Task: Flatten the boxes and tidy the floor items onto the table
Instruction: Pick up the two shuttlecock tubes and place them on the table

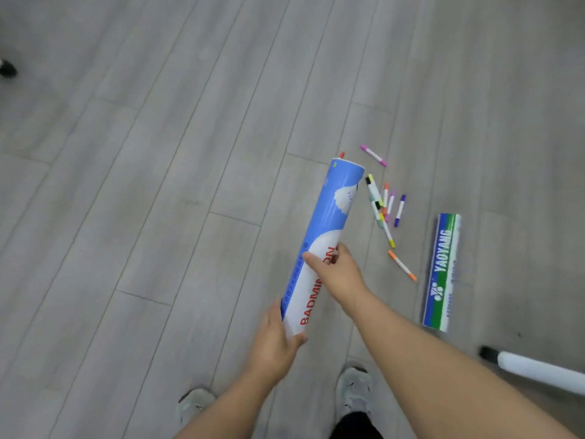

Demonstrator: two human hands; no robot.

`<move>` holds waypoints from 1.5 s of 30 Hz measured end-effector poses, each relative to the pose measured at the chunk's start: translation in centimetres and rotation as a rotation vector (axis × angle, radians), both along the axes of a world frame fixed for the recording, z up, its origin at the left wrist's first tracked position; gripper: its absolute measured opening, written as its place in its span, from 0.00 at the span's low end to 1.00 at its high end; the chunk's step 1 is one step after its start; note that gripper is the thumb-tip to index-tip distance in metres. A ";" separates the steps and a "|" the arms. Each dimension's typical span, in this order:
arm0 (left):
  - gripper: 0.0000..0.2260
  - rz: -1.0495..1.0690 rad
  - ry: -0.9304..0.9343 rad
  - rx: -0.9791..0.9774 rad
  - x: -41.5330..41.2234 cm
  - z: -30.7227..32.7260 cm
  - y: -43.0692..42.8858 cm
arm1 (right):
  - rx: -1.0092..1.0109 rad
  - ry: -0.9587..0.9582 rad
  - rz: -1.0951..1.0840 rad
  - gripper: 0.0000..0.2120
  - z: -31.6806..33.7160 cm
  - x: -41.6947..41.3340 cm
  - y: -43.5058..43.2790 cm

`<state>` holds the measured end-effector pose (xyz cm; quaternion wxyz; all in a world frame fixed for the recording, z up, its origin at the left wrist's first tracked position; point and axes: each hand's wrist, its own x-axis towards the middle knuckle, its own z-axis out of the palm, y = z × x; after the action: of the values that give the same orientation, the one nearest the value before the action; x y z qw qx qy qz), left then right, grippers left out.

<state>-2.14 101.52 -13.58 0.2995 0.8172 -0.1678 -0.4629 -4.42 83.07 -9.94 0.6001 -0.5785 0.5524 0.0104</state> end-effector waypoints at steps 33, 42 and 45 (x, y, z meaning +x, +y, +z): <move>0.16 -0.141 0.036 -0.164 -9.2 8.8 -38.9 | -0.055 0.460 0.062 0.27 2.0 -27.0 -21.9; 0.17 -0.176 -0.039 -0.121 -8.6 -9.2 -42.1 | -0.068 0.644 -0.108 0.28 -17.9 -29.7 -25.1; 0.19 -0.186 -0.062 -0.112 -8.1 -14.1 -42.9 | -0.072 0.684 -0.140 0.34 -24.1 -30.4 -25.3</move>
<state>-10.20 58.61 -27.64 0.2950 0.7941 -0.2778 -0.4531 -34.85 57.76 -34.02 0.3588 -0.5231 0.7597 0.1430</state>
